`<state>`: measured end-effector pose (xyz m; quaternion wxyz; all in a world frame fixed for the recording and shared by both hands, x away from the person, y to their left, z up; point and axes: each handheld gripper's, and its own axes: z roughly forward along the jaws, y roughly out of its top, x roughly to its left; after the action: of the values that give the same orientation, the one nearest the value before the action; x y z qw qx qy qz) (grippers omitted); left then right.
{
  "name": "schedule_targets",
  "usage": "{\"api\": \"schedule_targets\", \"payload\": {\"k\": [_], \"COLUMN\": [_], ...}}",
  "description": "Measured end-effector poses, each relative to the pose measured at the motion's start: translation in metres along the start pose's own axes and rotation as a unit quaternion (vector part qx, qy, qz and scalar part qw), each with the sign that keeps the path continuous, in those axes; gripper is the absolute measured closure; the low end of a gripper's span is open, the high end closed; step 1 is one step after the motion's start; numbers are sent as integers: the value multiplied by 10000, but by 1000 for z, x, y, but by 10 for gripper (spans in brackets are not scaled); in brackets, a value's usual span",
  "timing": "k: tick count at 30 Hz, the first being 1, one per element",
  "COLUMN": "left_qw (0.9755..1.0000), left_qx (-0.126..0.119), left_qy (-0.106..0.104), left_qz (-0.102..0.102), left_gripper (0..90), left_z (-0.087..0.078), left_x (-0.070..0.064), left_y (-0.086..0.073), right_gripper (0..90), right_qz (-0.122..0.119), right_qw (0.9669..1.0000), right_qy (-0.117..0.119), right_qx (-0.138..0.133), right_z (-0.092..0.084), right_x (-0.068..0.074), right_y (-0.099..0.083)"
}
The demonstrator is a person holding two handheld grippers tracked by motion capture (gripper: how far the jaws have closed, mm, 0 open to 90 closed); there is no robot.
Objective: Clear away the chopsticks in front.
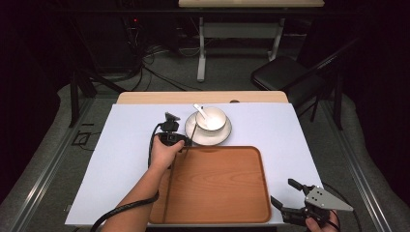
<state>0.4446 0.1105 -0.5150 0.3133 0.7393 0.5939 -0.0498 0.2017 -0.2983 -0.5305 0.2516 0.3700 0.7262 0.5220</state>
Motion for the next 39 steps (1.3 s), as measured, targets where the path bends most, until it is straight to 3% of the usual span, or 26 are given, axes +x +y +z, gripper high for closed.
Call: {"api": "schedule_targets", "payload": {"k": [13, 23, 33, 39], "left_qw": [9979, 9954, 9954, 9941], "left_qx": [334, 523, 397, 197], "left_qy": [-177, -298, -256, -281], "left_qz": [-519, -746, -839, -1027], "left_gripper": [812, 857, 860, 859], "left_z": [7, 9, 3, -17], "left_x": [1, 4, 7, 21], "left_y": [4, 5, 2, -4], "right_gripper": [147, 147, 147, 147], "right_qz": [-6, -2, -9, 1], "right_qw": [10000, 10000, 10000, 10000], "right_qy": [0, -1, 0, -5], "right_qx": [-13, 1, 1, 6], "right_z": [0, 0, 0, 0], "right_x": [0, 0, 0, 0], "right_y": [0, 0, 0, 0]}}
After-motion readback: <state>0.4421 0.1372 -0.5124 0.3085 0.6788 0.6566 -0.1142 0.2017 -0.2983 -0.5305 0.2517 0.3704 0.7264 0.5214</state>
